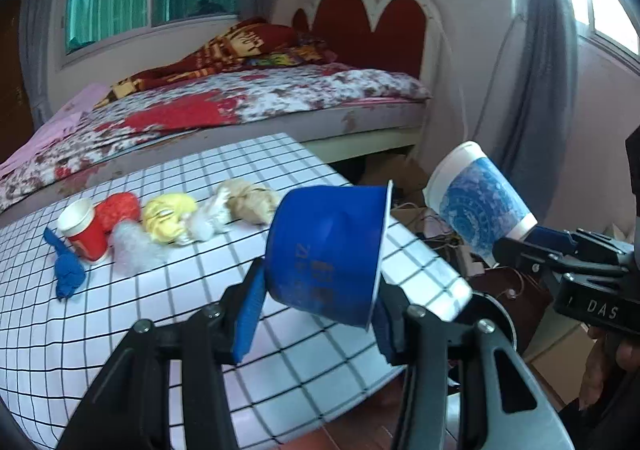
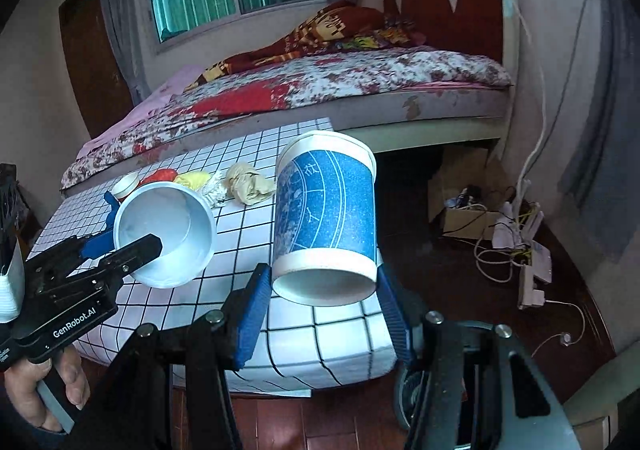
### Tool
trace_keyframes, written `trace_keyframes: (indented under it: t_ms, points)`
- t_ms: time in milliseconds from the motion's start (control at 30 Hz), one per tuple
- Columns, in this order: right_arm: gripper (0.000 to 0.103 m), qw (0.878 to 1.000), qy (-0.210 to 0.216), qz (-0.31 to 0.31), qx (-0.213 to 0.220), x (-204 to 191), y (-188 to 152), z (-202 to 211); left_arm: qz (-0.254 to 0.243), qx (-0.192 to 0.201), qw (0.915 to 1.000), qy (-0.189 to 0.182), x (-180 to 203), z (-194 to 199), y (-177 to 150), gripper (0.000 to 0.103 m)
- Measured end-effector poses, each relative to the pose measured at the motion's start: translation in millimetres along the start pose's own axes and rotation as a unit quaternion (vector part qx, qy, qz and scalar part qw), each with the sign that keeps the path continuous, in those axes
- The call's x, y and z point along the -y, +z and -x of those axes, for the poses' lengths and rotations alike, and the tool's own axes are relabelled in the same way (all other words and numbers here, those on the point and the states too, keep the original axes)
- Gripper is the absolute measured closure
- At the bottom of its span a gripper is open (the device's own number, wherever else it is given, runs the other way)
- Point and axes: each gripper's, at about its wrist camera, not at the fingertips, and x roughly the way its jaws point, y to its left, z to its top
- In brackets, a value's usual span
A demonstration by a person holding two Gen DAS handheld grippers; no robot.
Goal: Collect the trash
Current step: 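Grasp the blue cup with the left tool while the right tool grasps the white-blue paper cup, then carry both cups over the black bin and open both tools to drop them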
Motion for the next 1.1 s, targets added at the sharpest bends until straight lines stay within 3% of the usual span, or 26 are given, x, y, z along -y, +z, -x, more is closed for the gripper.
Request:
trace_keyframes:
  t_ms: [400, 767, 800, 867, 1000, 1100]
  points:
    - [0.048, 0.999, -0.045, -0.025, 0.011, 68.7, -30.9, 58.6, -0.057, -0.007, 0.9962, -0.066, 94.7, 1.9, -5.9, 0.054]
    - [0.048, 0.996, -0.084, -0.031, -0.027, 145.8, -82.8, 84.2, -0.106, -0.052, 0.9855, -0.122, 183.4, -28.6, -27.8, 0.056]
    - [0.048, 0.995, -0.087, -0.031, -0.036, 154.6, -89.6, 82.7, -0.109, -0.061, 0.9841, -0.126, 189.9, -35.2, -31.7, 0.057]
    - [0.048, 0.994, -0.086, -0.034, -0.049, 167.7, -98.9, 78.1, -0.112, -0.081, 0.9811, -0.136, 199.8, -46.9, -38.1, 0.083]
    - [0.048, 0.993, -0.08, -0.041, -0.077, 186.9, -113.4, 55.0, -0.113, -0.116, 0.9745, -0.155, 221.0, -81.2, -55.5, 0.086]
    - [0.047, 0.988, -0.066, -0.035, -0.138, 202.3, -122.7, 2.5, -0.1, -0.171, 0.9681, -0.153, 233.8, -129.2, -75.0, 0.088]
